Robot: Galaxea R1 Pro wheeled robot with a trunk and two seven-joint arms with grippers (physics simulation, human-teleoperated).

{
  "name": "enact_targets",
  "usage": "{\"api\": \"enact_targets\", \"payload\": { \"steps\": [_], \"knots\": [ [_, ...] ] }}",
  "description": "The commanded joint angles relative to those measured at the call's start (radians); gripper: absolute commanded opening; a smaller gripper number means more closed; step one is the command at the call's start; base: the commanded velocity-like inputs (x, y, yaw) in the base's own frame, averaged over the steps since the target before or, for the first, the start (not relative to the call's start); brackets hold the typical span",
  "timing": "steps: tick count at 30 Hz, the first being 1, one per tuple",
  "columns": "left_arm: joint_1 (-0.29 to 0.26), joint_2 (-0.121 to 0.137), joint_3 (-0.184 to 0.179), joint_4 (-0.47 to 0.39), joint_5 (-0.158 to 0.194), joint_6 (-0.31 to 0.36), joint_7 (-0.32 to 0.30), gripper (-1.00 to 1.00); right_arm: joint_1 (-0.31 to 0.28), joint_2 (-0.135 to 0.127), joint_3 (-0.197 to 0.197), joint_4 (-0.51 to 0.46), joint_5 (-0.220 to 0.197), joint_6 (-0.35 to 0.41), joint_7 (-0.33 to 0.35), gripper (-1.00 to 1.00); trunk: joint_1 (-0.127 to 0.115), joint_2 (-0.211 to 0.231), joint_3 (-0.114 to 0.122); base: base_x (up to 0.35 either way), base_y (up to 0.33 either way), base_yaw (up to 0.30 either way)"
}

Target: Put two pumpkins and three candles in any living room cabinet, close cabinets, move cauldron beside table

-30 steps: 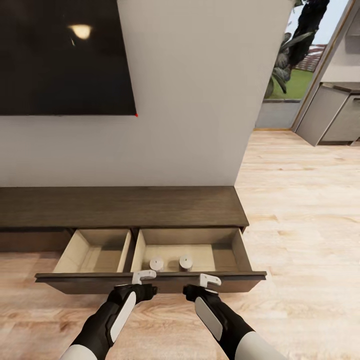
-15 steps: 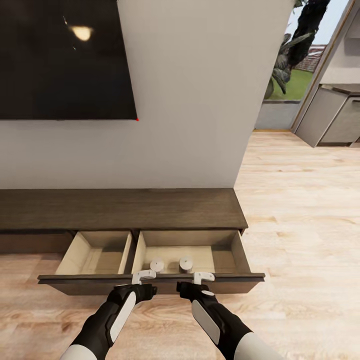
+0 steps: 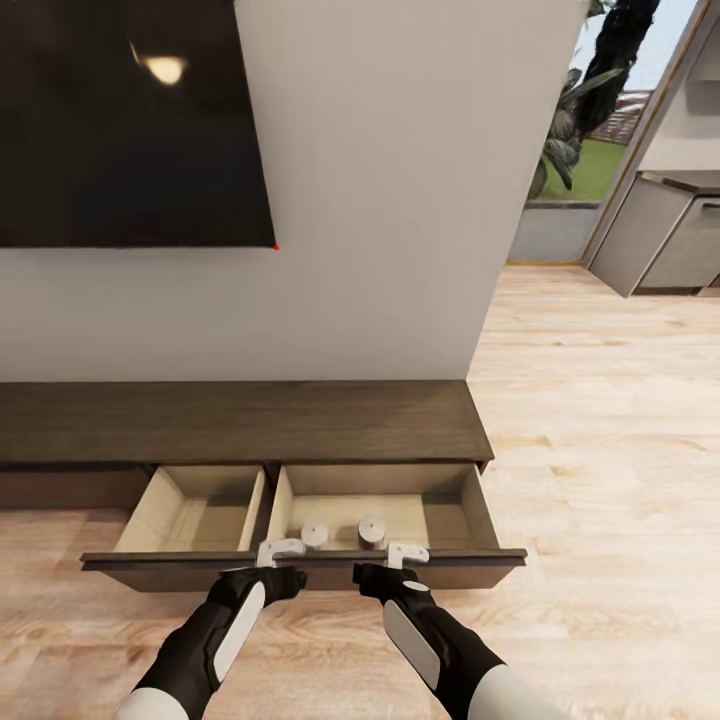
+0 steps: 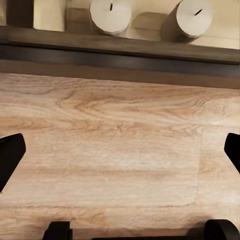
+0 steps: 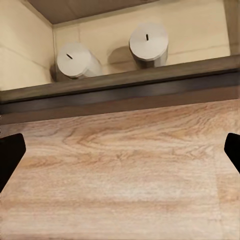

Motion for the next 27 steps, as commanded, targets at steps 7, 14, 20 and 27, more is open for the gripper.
{"api": "enact_targets", "payload": {
  "steps": [7, 14, 20, 27],
  "knots": [
    [-0.002, 0.028, 0.010, -0.002, 0.011, 0.004, 0.009, 1.00, -0.001, 0.000, 0.002, -0.001, -0.003, 0.005, -0.007, 1.00, -0.027, 0.049, 0.021, 0.000, 0.000, 0.000],
    [-0.002, 0.032, 0.011, -0.001, 0.012, 0.004, 0.009, 1.00, -0.001, 0.000, 0.002, -0.001, -0.003, 0.004, -0.006, 1.00, -0.054, 0.098, 0.043, 0.000, 0.000, 0.000],
    [-0.002, 0.032, 0.011, -0.001, 0.012, 0.004, 0.009, 1.00, -0.001, 0.000, 0.002, -0.001, -0.003, 0.004, -0.002, 1.00, -0.077, 0.140, 0.062, 0.000, 0.000, 0.000],
    [-0.002, 0.033, 0.010, -0.001, 0.013, 0.004, 0.008, 1.00, -0.001, 0.000, 0.002, -0.002, -0.002, 0.006, -0.001, 1.00, -0.104, 0.189, 0.084, -0.082, 0.000, 0.000]
  ]
}}
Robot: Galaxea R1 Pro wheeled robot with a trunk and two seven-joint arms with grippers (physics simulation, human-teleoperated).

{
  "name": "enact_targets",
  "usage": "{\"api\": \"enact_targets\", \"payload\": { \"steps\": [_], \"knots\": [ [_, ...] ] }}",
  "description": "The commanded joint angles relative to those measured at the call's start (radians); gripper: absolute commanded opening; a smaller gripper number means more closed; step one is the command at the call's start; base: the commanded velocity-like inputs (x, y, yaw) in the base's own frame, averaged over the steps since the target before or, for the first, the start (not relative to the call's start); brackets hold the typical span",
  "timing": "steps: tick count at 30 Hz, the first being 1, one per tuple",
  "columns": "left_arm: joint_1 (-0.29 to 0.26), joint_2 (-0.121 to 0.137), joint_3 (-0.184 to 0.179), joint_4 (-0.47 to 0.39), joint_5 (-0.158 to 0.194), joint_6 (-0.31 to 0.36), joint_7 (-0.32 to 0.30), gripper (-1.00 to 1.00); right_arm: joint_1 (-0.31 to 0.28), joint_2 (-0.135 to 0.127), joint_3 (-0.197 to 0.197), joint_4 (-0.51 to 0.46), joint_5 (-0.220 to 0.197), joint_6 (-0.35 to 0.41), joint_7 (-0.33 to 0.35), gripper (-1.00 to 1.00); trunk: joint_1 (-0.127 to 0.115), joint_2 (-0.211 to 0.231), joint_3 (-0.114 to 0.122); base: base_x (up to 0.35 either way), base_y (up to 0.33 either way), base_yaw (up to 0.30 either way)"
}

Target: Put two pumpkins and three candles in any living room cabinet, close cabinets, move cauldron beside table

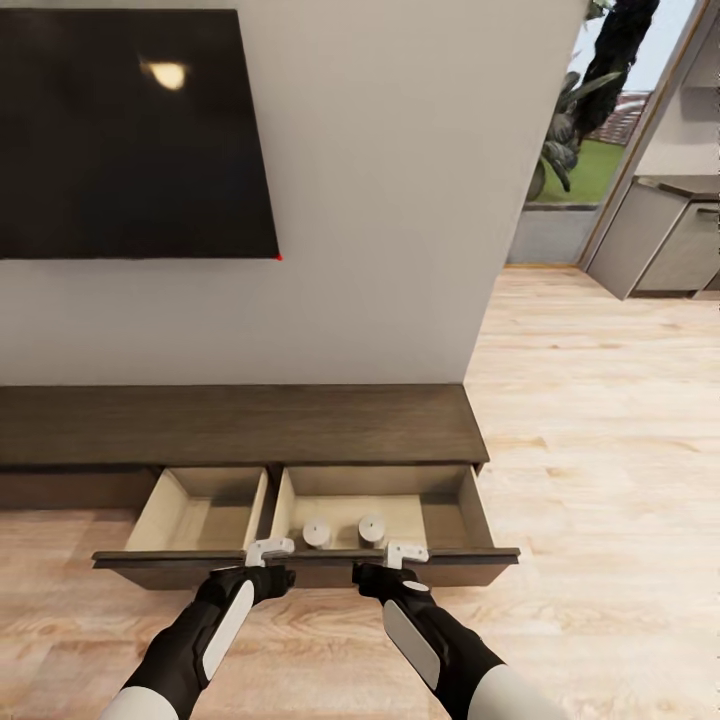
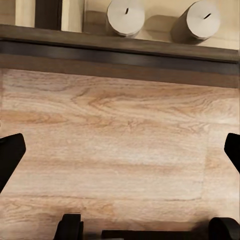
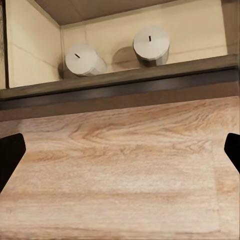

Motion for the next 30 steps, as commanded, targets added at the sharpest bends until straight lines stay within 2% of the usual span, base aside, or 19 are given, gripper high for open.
{"api": "enact_targets", "payload": {
  "steps": [1, 14, 15, 18, 20, 21, 24, 30],
  "knots": [
    [0.000, 0.001, -0.002, -0.001, 0.010, 0.003, 0.008, 1.00, -0.001, 0.000, 0.002, -0.001, -0.003, 0.005, -0.007, 1.00, -0.004, 0.007, 0.002, -0.264, 0.000, 0.000],
    [0.001, 0.012, 0.002, 0.006, 0.006, 0.046, 0.010, 1.00, 0.003, 0.000, 0.001, 0.001, -0.008, 0.005, -0.012, 1.00, -0.054, 0.098, 0.043, -0.309, 0.000, 0.013],
    [0.002, 0.019, 0.002, 0.009, 0.007, 0.046, 0.011, 1.00, 0.004, 0.000, 0.001, 0.002, -0.011, 0.007, -0.012, 1.00, -0.058, 0.105, 0.047, -0.318, 0.000, 0.176],
    [0.007, 0.064, 0.003, 0.038, 0.013, 0.042, 0.006, 1.00, 0.009, 0.000, 0.001, 0.007, -0.010, 0.004, -0.015, 1.00, -0.069, 0.126, 0.057, -0.247, 0.000, 0.239],
    [0.007, 0.084, 0.003, 0.108, 0.011, 0.020, 0.004, 1.00, 0.023, 0.000, 0.000, 0.009, -0.010, 0.002, -0.015, 1.00, -0.077, 0.140, 0.063, -0.076, 0.000, 0.279],
    [0.008, 0.089, 0.004, 0.154, 0.010, -0.017, 0.004, 1.00, 0.031, 0.000, 0.000, 0.011, -0.012, 0.001, -0.015, 1.00, -0.081, 0.147, 0.066, -0.031, 0.000, 0.287],
    [0.008, 0.094, 0.003, 0.241, 0.010, -0.110, 0.004, 1.00, 0.053, 0.000, 0.001, 0.015, -0.010, -0.016, -0.011, 1.00, -0.092, 0.168, 0.076, -0.013, 0.000, 0.290],
    [0.007, 0.095, 0.001, 0.366, 0.010, -0.253, 0.003, 1.00, 0.079, 0.000, 0.001, 0.036, -0.007, -0.071, -0.009, 1.00, -0.092, 0.168, 0.076, -0.002, 0.000, 0.292]
  ]
}}
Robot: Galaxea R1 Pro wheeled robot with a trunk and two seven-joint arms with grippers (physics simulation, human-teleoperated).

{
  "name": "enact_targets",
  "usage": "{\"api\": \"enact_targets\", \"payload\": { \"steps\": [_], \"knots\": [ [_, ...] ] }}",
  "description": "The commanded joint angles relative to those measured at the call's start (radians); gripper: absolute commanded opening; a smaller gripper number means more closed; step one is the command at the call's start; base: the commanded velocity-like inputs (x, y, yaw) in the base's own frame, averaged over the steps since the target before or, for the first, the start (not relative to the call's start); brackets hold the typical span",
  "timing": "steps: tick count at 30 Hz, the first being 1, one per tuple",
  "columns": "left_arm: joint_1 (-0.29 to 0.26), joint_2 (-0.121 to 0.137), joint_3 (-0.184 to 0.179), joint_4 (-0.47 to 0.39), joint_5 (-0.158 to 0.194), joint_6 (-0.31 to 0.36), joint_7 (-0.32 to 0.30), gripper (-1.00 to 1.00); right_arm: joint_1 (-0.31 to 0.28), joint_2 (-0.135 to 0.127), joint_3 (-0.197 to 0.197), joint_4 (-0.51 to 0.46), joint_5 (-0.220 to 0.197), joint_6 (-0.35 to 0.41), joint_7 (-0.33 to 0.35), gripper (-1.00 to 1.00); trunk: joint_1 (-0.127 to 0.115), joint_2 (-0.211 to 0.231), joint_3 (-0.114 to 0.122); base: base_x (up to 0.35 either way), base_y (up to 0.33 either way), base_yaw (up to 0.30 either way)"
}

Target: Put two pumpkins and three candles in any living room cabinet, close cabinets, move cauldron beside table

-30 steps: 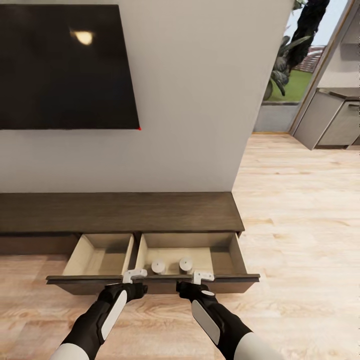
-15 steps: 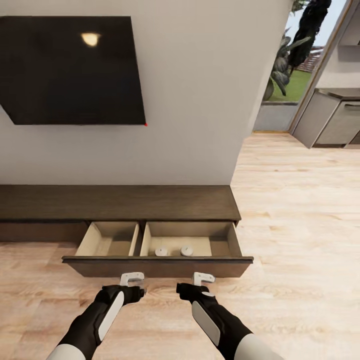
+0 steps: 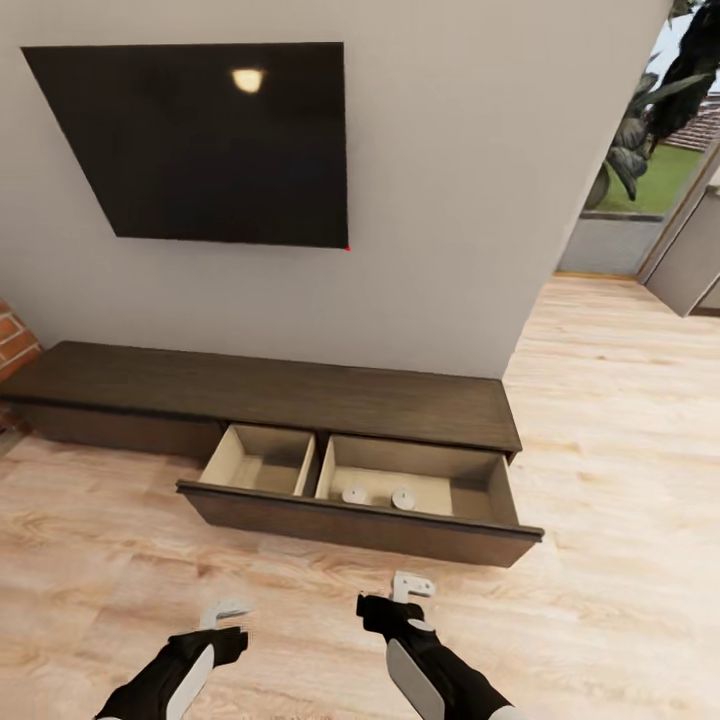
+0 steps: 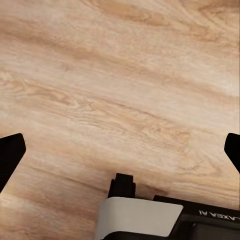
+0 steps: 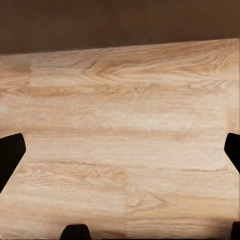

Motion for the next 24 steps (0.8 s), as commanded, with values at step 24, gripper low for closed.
{"api": "enact_targets", "payload": {
  "steps": [24],
  "knots": [
    [0.001, 0.006, -0.008, 0.122, 0.012, -0.129, 0.007, 1.00, 0.009, 0.000, 0.009, 0.049, 0.002, -0.020, -0.005, 1.00, 0.000, -0.001, -0.001, 0.014, 0.117, 0.293]
  ]
}}
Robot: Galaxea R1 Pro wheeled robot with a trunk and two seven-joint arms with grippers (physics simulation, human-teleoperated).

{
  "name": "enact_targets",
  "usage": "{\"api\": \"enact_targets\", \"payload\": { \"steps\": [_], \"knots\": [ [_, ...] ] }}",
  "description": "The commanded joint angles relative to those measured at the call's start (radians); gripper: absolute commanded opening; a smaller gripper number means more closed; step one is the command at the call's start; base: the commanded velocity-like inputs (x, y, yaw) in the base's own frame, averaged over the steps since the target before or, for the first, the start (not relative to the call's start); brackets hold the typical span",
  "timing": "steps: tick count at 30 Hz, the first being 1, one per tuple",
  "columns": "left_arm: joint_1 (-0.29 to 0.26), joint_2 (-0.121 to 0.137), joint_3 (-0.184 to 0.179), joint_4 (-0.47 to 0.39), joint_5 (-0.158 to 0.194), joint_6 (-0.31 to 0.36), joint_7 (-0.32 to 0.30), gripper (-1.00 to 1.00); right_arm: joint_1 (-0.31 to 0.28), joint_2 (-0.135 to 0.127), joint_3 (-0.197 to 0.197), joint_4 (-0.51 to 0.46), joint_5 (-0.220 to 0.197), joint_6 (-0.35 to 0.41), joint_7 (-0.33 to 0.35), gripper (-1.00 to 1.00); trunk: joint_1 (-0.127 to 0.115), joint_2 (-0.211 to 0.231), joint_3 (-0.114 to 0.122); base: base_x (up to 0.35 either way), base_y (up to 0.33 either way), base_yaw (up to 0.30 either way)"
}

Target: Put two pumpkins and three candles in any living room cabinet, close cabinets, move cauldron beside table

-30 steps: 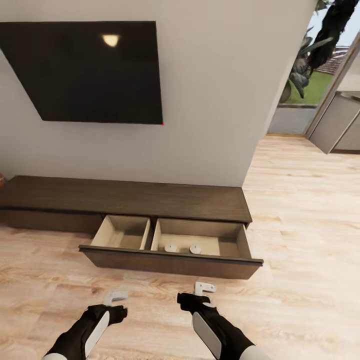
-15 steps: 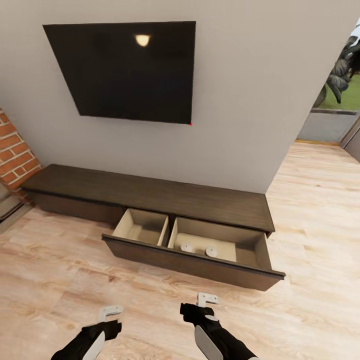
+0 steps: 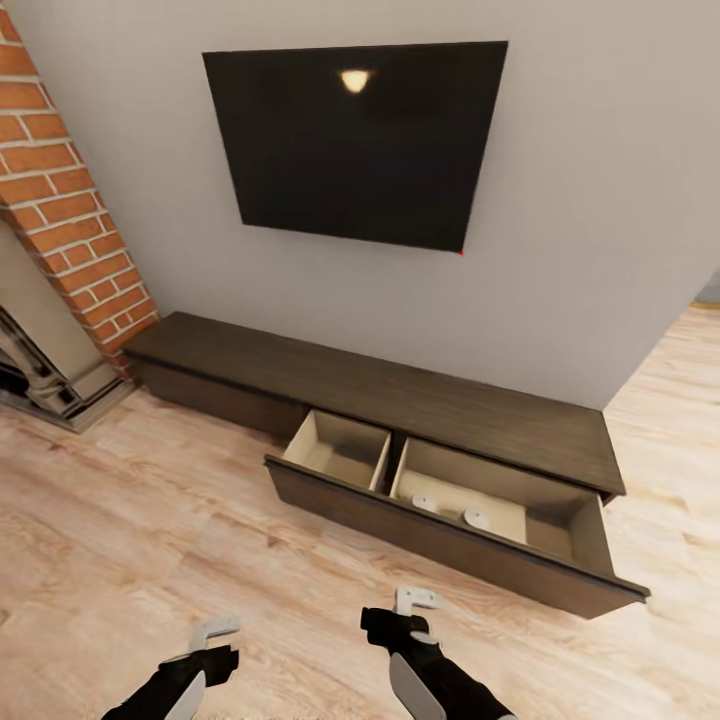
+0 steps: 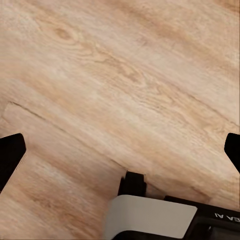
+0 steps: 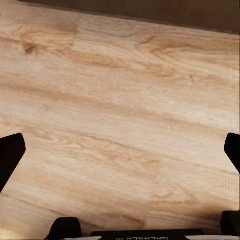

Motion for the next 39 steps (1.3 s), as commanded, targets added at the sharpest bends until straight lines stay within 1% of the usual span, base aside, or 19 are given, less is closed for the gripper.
{"api": "enact_targets", "payload": {
  "steps": [1, 4, 6, 19, 28, 33, 39],
  "knots": [
    [0.000, 0.002, -0.008, -0.002, 0.010, 0.005, 0.007, 1.00, -0.001, 0.000, 0.004, 0.008, -0.002, -0.007, -0.008, 1.00, 0.000, -0.001, -0.001, 0.002, 0.284, 0.293],
    [0.000, 0.002, -0.009, -0.001, 0.011, 0.005, 0.007, 1.00, -0.001, 0.000, 0.005, 0.039, -0.002, -0.028, -0.008, 1.00, 0.000, -0.001, -0.001, 0.001, 0.285, 0.293],
    [0.000, 0.002, -0.008, -0.001, 0.012, 0.005, 0.007, 1.00, -0.001, 0.000, 0.013, 0.049, -0.001, -0.034, -0.008, 1.00, 0.000, -0.001, -0.001, 0.000, 0.286, 0.293],
    [0.000, 0.002, -0.008, 0.000, 0.013, 0.005, 0.007, 1.00, -0.001, 0.000, 0.019, 0.055, -0.002, -0.037, -0.008, 1.00, 0.000, -0.001, -0.001, -0.021, 0.287, 0.293],
    [0.000, 0.002, -0.009, 0.020, 0.011, 0.005, 0.007, 1.00, -0.001, 0.000, 0.019, 0.055, -0.002, -0.037, -0.008, 1.00, 0.000, -0.001, -0.001, -0.044, 0.280, 0.293],
    [0.000, 0.002, -0.009, 0.021, 0.011, 0.004, 0.007, 1.00, -0.001, 0.000, 0.019, 0.055, -0.002, -0.037, -0.008, 1.00, 0.000, -0.001, -0.001, 0.082, 0.243, 0.293],
    [0.000, 0.002, -0.009, 0.021, 0.011, 0.004, 0.007, 1.00, -0.001, 0.000, 0.019, 0.055, -0.002, -0.037, -0.008, 1.00, 0.000, -0.001, -0.001, 0.213, 0.218, 0.293]
  ]
}}
